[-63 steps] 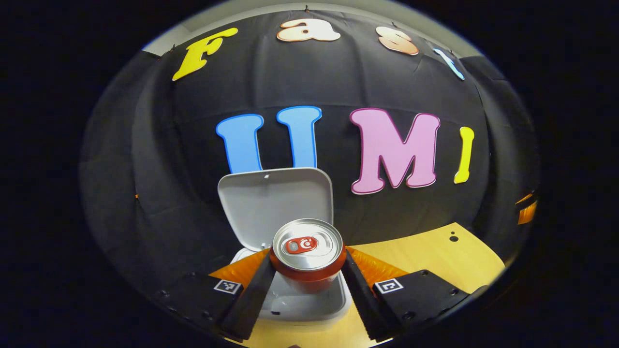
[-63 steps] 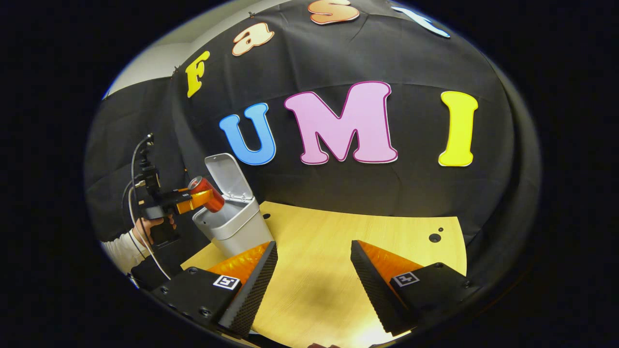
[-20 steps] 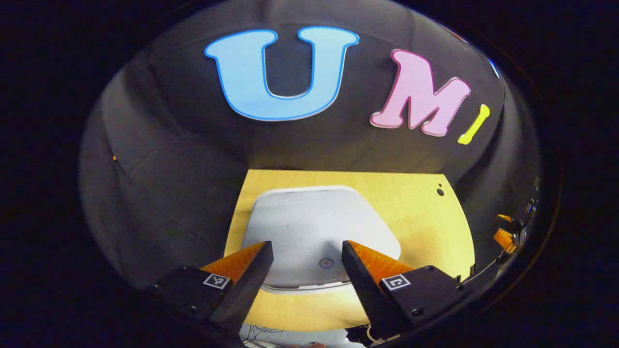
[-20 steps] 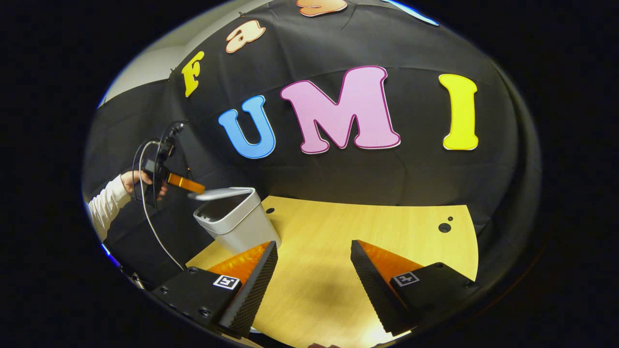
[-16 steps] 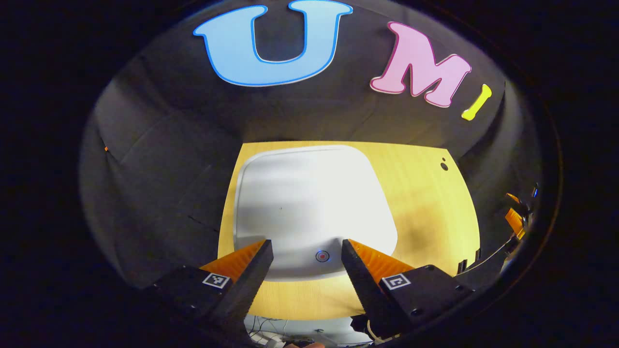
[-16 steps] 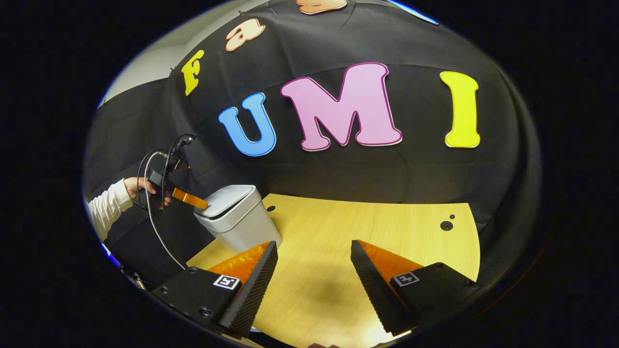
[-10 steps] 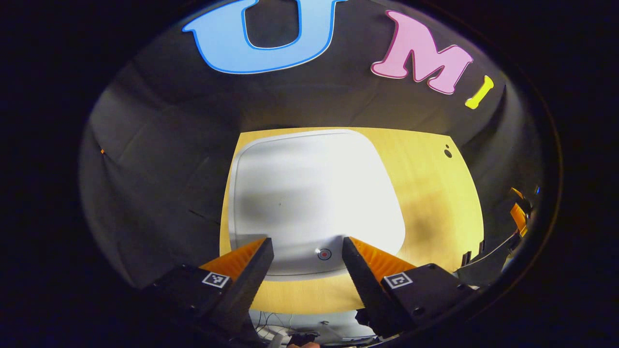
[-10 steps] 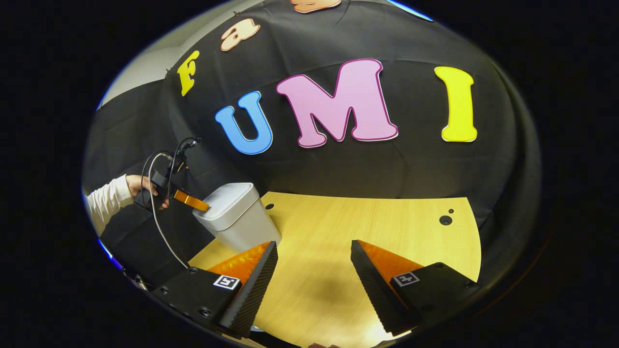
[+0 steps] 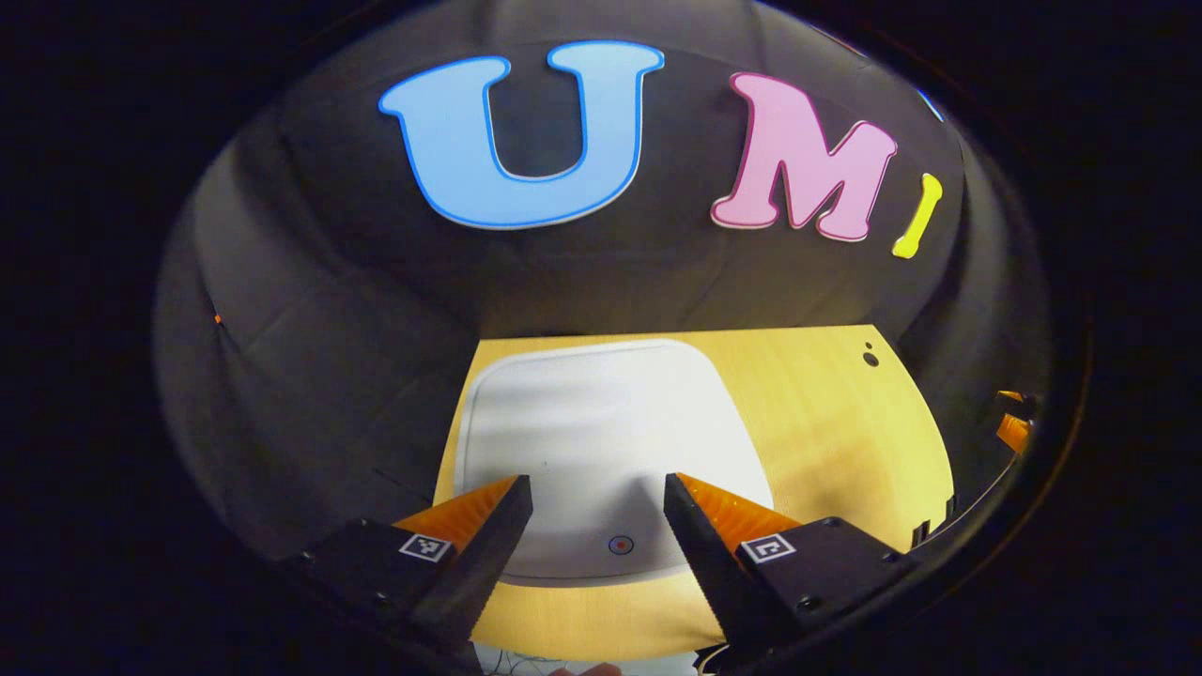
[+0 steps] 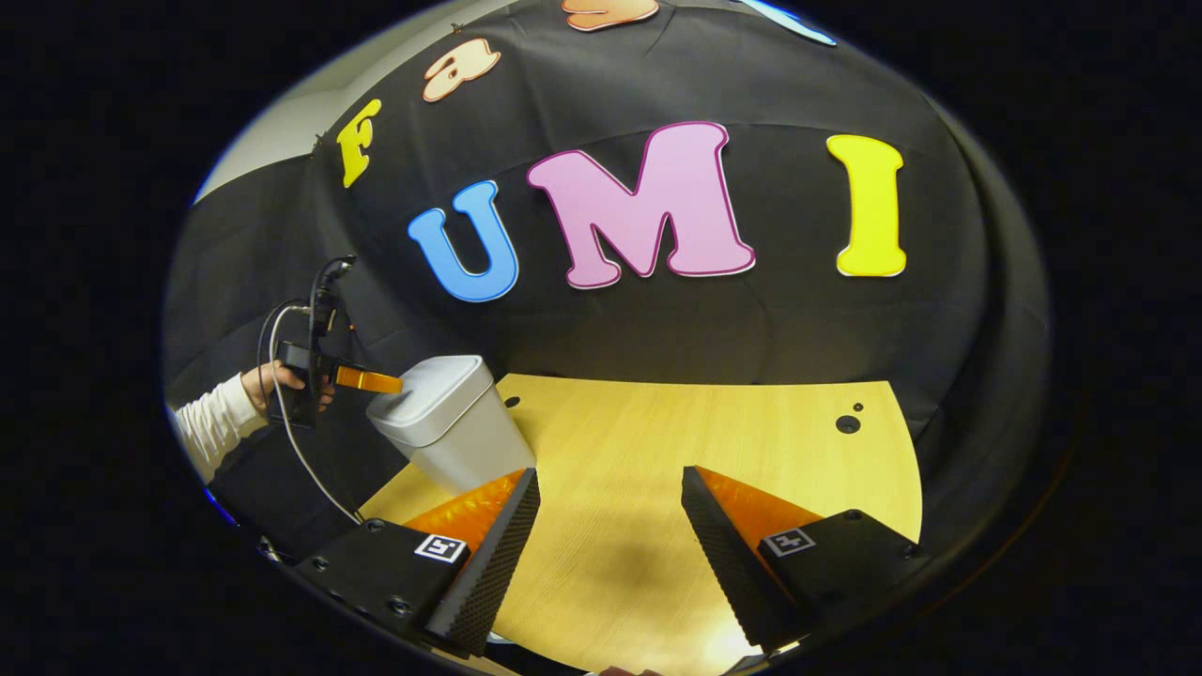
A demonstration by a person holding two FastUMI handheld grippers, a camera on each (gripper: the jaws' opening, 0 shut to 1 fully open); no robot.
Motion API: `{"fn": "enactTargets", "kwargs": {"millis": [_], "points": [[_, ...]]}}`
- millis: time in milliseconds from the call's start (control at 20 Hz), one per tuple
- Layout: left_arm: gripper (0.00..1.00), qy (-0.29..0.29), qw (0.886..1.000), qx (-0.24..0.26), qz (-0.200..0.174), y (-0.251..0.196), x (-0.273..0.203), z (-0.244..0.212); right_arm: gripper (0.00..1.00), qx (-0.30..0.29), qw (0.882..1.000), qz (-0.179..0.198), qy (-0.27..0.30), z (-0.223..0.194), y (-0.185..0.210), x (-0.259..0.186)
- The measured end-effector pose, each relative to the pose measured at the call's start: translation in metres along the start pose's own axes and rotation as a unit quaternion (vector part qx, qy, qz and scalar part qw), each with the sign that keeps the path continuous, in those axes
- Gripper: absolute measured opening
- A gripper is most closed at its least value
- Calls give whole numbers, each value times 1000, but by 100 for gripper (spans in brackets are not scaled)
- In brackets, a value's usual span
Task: Press the lid of the desktop garbage bin to open it, pick up the crumpled paper on the desktop and throw it into the bin, then pick up the pop can on the desktop and drop it into the bin, and finally close the garbage bin lid.
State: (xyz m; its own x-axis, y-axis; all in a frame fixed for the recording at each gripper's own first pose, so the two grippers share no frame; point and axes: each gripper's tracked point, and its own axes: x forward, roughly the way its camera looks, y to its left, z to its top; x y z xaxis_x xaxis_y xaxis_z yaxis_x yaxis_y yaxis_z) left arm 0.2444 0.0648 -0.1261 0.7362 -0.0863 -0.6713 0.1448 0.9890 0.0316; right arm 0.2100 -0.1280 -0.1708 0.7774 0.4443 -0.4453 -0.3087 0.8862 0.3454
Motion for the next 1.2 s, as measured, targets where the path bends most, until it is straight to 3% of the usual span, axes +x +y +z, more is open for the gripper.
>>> {"fn": "enactTargets", "kwargs": {"millis": [200,400,550,750,1200], "points": [[96,-147,989,-6,-29,-55,-43,46,98,-15,998,-44,-44,14,6,-9],[95,-234,971,1,-56,-116,-79,49,98,-34,990,-87,-108,37,24,-25],[95,-255,964,18,-67,-154,-97,35,98,-50,979,-125,-154,52,33,-40],[95,-274,958,-6,-83,-185,-119,23,98,-71,961,-170,-205,67,37,-64],[95,-296,952,-20,-72,-182,-143,25,98,-54,953,-192,-229,66,44,-76]]}}
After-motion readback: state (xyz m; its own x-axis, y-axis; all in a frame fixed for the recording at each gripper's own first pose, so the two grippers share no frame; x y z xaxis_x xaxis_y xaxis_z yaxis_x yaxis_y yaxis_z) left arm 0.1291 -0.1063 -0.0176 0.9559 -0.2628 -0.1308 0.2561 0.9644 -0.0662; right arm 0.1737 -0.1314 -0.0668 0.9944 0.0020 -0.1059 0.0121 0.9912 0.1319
